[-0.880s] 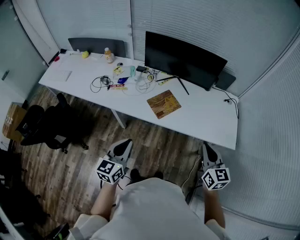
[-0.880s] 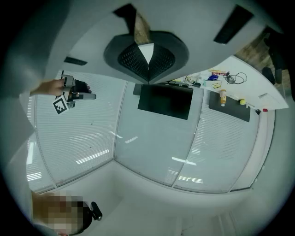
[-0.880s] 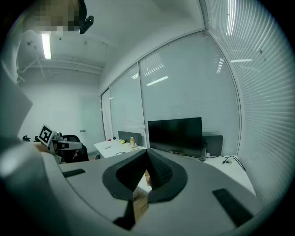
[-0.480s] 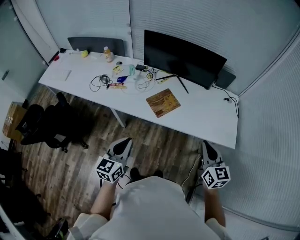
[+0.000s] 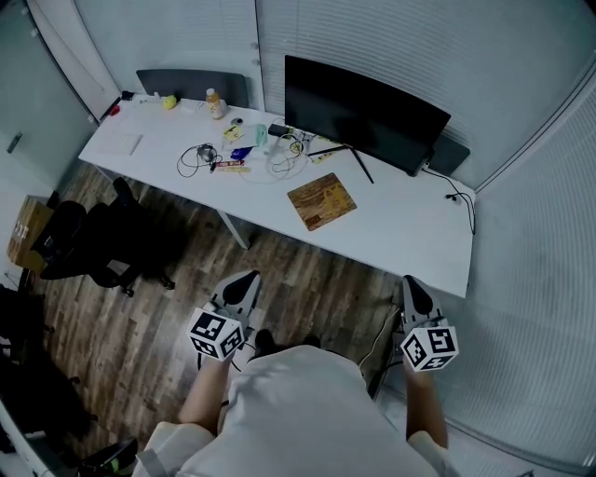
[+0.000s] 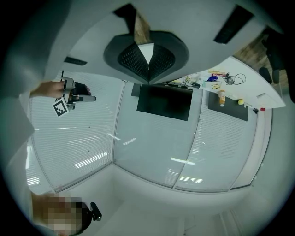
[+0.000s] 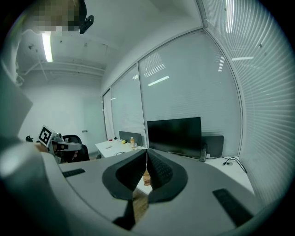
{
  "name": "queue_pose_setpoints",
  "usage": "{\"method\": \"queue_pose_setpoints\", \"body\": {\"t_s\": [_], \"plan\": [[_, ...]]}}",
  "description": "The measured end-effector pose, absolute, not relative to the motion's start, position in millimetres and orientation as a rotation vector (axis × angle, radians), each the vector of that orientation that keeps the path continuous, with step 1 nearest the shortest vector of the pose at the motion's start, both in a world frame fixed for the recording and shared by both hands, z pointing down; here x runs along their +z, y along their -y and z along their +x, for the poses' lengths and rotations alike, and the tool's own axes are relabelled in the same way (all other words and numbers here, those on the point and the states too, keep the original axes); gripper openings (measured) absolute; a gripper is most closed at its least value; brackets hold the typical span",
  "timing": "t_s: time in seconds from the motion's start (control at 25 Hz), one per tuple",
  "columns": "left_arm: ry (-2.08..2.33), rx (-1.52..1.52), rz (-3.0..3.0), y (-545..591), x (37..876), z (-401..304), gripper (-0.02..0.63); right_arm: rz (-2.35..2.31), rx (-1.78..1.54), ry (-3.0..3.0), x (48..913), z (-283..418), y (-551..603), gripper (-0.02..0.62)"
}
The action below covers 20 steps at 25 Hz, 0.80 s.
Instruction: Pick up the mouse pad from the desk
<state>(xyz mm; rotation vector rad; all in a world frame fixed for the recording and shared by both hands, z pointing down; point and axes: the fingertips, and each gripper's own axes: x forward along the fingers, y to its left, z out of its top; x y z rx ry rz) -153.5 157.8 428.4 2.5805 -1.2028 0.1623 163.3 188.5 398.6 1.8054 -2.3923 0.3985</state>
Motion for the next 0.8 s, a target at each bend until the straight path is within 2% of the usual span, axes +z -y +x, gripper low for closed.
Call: {"method": "queue_pose_setpoints", "body": {"t_s": [0.8], "plan": [[1.294, 0.154, 2.55, -134, 437, -117, 0.017, 1.659, 0.391, 2.442, 420, 184, -147, 0.031]]}}
